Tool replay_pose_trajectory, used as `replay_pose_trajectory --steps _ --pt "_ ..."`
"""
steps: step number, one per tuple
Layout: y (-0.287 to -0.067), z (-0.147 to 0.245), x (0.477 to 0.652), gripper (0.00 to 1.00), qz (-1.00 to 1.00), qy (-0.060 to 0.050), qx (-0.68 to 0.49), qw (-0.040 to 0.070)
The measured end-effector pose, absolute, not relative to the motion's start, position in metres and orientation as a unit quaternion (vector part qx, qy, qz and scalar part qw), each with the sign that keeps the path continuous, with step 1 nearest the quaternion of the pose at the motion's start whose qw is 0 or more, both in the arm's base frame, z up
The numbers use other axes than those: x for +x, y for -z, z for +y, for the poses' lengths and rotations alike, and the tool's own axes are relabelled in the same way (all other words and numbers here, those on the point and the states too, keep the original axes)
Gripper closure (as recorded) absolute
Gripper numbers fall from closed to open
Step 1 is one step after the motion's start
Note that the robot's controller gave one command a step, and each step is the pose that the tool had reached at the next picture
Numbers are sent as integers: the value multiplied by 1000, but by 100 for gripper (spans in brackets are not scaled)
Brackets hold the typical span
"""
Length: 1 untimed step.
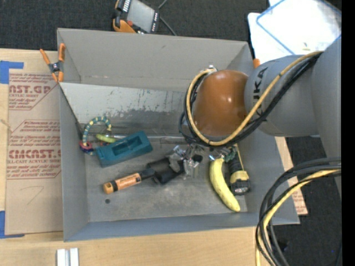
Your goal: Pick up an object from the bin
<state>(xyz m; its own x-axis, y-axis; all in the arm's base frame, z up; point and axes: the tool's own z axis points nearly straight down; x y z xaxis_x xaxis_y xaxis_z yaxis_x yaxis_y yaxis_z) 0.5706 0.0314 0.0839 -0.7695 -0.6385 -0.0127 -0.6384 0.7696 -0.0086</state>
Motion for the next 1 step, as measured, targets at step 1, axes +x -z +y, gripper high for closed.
replay_pose_trajectory --steps 1 --pt "-73 66 581 100 988 0 -156 7"
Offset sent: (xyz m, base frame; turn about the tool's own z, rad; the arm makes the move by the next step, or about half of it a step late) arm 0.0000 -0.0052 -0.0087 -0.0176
